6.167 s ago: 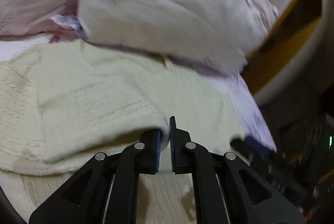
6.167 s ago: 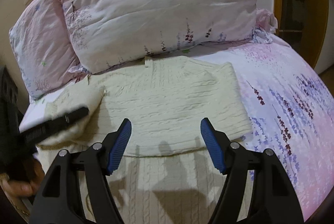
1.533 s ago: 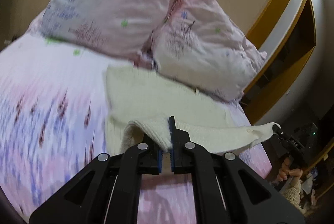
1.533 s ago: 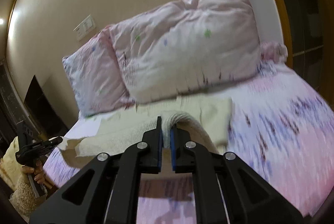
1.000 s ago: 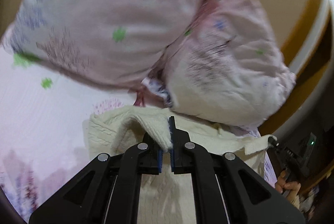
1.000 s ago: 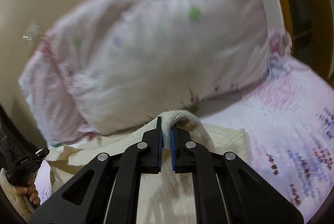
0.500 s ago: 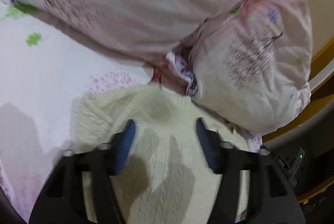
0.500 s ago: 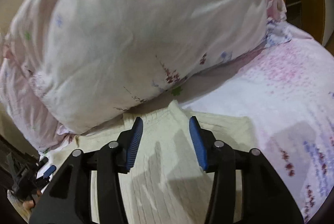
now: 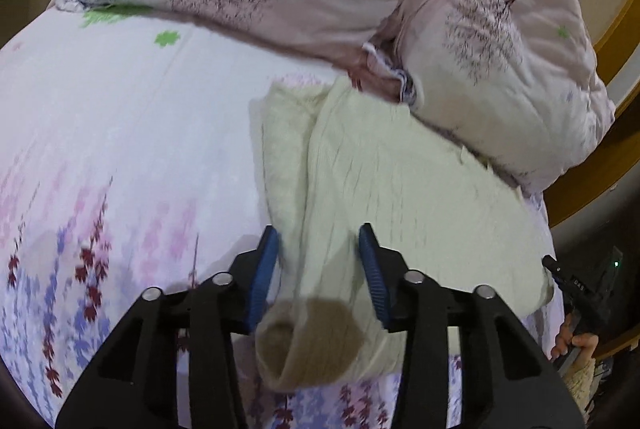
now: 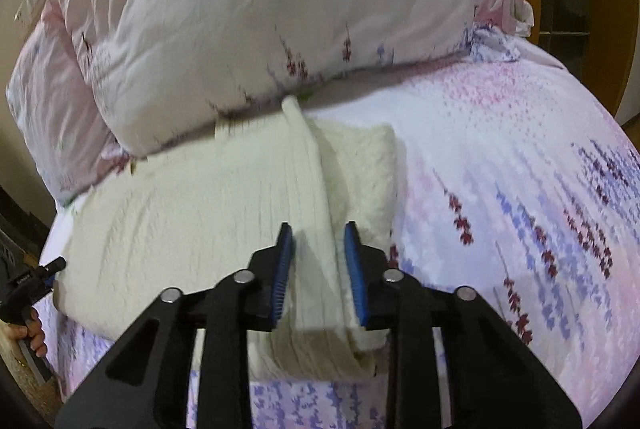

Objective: Fold small clothes
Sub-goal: 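Press the folded stack flat and open both tools, then grasp the folded cardigan edge with the left tool and lift it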

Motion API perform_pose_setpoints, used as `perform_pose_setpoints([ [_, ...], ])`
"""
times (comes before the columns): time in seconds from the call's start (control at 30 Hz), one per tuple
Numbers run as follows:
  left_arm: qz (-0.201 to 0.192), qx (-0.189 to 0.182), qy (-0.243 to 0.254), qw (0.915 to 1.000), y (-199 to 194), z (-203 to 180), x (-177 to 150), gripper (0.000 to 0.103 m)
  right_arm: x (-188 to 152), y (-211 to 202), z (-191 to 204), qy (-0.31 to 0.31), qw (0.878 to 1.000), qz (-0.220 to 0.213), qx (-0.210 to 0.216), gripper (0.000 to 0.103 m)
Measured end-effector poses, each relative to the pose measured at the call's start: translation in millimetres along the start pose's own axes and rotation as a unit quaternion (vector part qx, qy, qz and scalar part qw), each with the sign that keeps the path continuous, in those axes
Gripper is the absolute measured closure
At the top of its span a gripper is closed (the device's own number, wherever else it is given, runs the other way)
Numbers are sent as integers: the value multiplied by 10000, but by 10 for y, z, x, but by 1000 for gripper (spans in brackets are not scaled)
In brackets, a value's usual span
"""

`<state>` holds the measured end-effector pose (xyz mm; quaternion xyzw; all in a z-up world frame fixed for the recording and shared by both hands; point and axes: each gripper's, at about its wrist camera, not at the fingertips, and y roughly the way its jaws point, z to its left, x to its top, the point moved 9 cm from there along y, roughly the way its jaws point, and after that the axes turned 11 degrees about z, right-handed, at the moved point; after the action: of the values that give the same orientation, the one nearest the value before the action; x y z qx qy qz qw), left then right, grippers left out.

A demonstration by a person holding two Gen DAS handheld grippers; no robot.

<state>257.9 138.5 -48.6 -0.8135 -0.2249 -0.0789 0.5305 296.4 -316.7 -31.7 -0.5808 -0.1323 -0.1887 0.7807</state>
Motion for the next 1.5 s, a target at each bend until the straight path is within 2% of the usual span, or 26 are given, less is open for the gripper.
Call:
perform_pose_setpoints([
  [0.07, 20, -16, 13, 10000, 24, -7, -50, 70, -40, 26, 34, -66, 10000, 35, -13, 97],
  [0.2, -29, 102, 218, 9997, 1, -65, -90, 90, -34, -94, 70, -97, 9997, -201, -29, 99],
  [0.23, -31, 92, 252, 9996, -18, -74, -101, 92, -35, -150, 64, -45, 9996, -265, 0, 99],
  [0.33, -31, 75, 319, 9995, -59, -76, -120, 94, -65, -216, 8, 54, 9995, -290, -57, 99],
  [0.47, -7, -8, 229, 9997, -50, -20, -156, 94, -169, -63, -91, 130, 9992, 13, -390, 99],
  [0.57, -34, -110, 122, 9999, -45, -10, -145, 93, -167, -3, -75, 43, 9979, 60, -648, 97],
  [0.6, -33, -122, 109, 9999, -46, -13, -139, 92, -152, -10, -53, -14, 9972, 78, -745, 94],
  [0.7, -47, -197, -2, 9998, -82, -15, -122, 83, -87, -98, 81, -92, 9960, -70, -888, 77],
  [0.77, -105, -242, -107, 9996, -123, 5, -105, 63, -47, -171, 304, -332, 9963, -237, -758, 65],
  [0.8, -205, -254, -235, 9992, -162, 38, -69, 47, -42, -182, 429, -468, 9964, -258, -663, 65],
  [0.83, -275, -244, -314, 9988, -184, 61, -40, 42, -43, -174, 574, -632, 9963, -243, -532, 65],
  [0.93, -304, -379, -526, 9974, -187, 102, 57, 39, -69, -42, 1048, -1114, 9936, -76, -171, 65],
  [1.13, -76, -739, -1004, 9922, -11, 169, 165, 38, -132, 274, 1739, -1679, 9856, 140, 153, 65],
  [1.23, -125, -812, -1065, 9909, 5, 162, 199, 37, -164, 347, 1948, -1832, 9827, 170, 191, 65],
  [1.33, -112, -995, -1142, 9884, 49, 131, 228, 37, -232, 611, 1999, -2115, 9762, 409, -228, 64],
  [1.37, -128, -1001, -1134, 9884, 63, 115, 237, 37, -240, 588, 2004, -2107, 9768, 300, -228, 63],
  [1.5, -142, -1037, -1082, 9886, 114, 50, 267, 38, -268, 584, 2007, -2075, 9775, 329, -178, 62],
])
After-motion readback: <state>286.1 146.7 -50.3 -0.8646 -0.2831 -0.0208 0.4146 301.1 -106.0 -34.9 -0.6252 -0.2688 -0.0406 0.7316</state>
